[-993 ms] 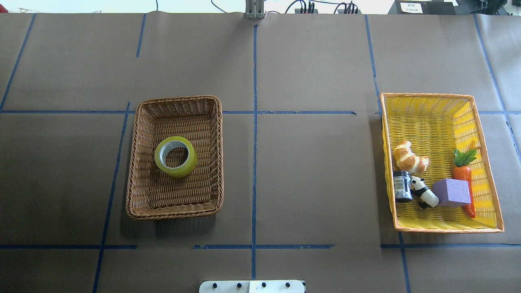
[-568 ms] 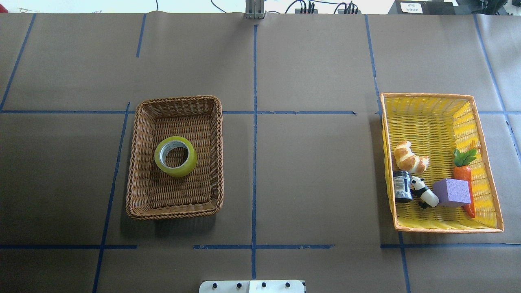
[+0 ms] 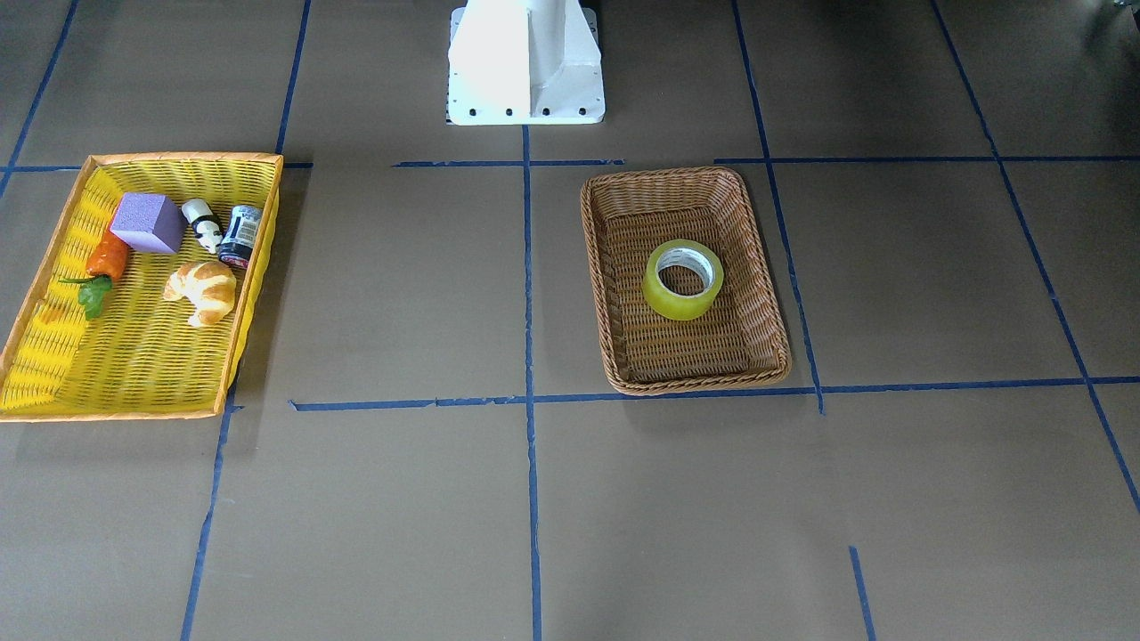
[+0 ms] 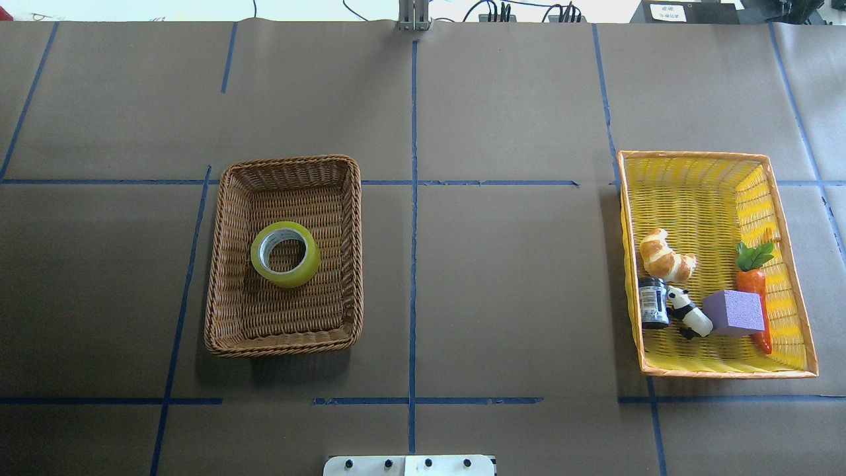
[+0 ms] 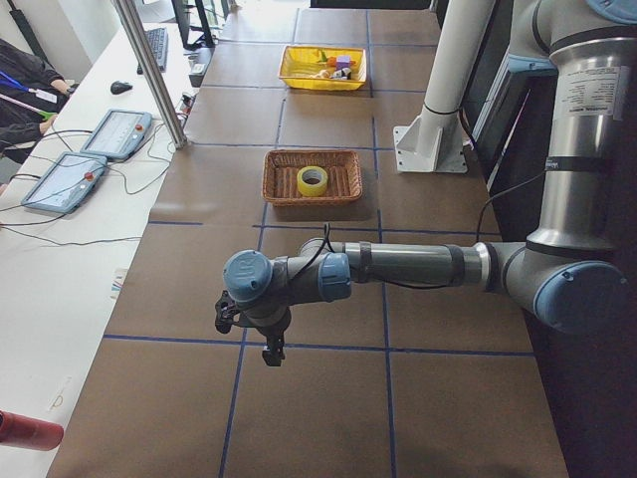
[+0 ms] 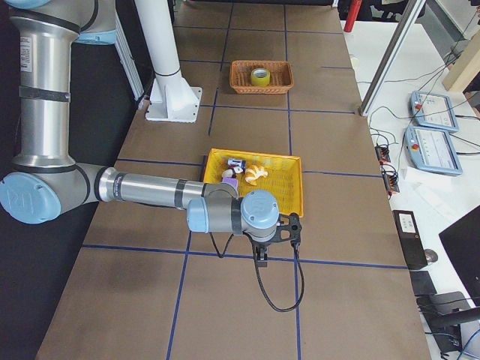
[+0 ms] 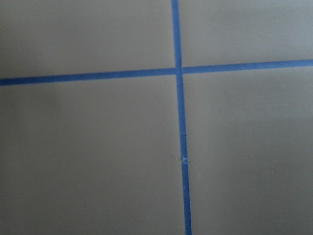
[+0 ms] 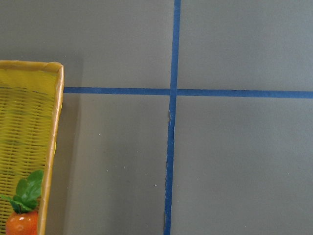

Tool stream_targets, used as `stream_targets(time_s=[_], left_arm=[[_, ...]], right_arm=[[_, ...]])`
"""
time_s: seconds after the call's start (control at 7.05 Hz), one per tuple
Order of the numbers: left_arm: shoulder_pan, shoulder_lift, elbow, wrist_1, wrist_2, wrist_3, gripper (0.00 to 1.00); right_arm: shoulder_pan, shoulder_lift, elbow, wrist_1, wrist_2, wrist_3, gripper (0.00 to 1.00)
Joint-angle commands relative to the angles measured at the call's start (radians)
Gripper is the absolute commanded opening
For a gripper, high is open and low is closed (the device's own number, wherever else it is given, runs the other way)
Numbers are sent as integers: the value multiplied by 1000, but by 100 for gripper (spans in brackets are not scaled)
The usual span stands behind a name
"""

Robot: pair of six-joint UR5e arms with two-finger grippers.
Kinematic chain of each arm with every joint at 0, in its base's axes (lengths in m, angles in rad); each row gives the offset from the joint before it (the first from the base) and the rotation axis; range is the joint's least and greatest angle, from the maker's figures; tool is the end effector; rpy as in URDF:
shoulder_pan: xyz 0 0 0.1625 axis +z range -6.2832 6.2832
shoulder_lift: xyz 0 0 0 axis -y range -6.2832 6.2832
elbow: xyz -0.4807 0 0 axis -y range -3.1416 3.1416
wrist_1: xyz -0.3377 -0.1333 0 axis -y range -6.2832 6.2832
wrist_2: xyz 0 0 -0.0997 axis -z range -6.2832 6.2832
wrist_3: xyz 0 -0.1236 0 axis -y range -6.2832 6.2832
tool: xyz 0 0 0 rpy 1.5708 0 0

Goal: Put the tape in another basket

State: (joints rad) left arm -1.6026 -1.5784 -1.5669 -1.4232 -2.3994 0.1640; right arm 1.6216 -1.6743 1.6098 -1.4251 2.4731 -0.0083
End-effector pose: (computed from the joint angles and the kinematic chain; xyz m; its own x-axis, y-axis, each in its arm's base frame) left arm -0.0558 -0.4265 0.7389 0.6683 0.0361 -0.7430 -0.0787 0.9966 -0.0224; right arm 0.0562 -0.3906 0.7307 0.6226 -0.0404 0.7815 -0.0455 0.9951 0.0876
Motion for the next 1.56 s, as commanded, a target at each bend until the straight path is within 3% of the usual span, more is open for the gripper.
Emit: stream_targets(time_s=[0.0,1.42], left_arm=[[-11,11,-1,0,0,0,100],[-10,26,4,-51,6,-11,100]], right_arm=[[0,1,1,0,1,1,100],[4,-13,-11,-3,-20,-2,100]])
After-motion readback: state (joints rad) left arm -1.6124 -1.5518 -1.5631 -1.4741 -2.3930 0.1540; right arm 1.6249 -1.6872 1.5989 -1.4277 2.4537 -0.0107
